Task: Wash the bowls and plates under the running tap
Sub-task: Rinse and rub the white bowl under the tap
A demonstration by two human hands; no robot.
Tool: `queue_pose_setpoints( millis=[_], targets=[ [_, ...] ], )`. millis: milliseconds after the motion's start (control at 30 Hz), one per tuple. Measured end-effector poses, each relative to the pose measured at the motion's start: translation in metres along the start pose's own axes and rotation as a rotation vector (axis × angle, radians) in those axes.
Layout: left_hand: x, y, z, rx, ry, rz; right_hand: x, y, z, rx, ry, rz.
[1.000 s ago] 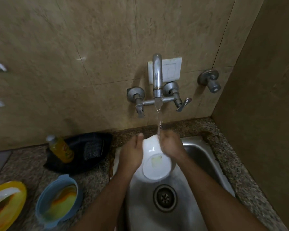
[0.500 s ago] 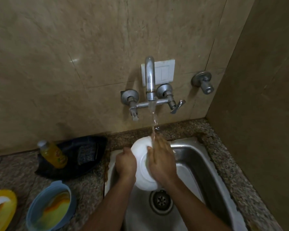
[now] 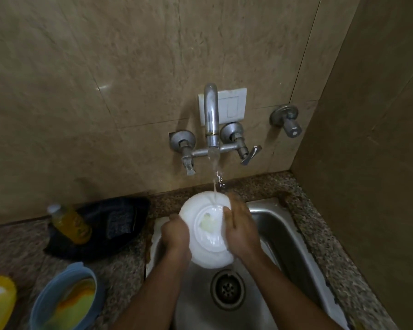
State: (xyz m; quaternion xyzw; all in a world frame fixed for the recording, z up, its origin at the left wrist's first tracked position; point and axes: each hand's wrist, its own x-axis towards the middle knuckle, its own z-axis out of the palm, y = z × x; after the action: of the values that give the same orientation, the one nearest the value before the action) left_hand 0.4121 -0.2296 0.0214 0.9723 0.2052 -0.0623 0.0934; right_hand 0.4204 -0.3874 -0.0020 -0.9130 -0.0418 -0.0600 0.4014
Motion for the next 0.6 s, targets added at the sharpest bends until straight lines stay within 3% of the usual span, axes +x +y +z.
queue_pose_setpoints(
  millis=[133,267,400,533,600],
  targets=[
    [0.015,0.003,-0.007,-0.006,-0.002,-0.12,-0.022,0.002,-0.003,-0.356,-0.151,-0.446],
    [0.017,0.01,-0.009,-0.017,0.01,-0.05,-0.02,-0.009,-0.003,-0.382,-0.151,-0.381],
    [0.023,0.021,-0.009,0.068,-0.042,-0.008,-0.035,-0.011,-0.002,-0.351,-0.226,-0.571],
    [0.015,0.031,-0.001,0.15,-0.043,0.088,-0.013,-0.008,-0.009,-0.32,-0.11,-0.397],
    [0.022,0.03,-0.003,0.152,-0.068,0.056,-0.023,-0.005,-0.011,-0.316,-0.191,-0.521]
  ],
)
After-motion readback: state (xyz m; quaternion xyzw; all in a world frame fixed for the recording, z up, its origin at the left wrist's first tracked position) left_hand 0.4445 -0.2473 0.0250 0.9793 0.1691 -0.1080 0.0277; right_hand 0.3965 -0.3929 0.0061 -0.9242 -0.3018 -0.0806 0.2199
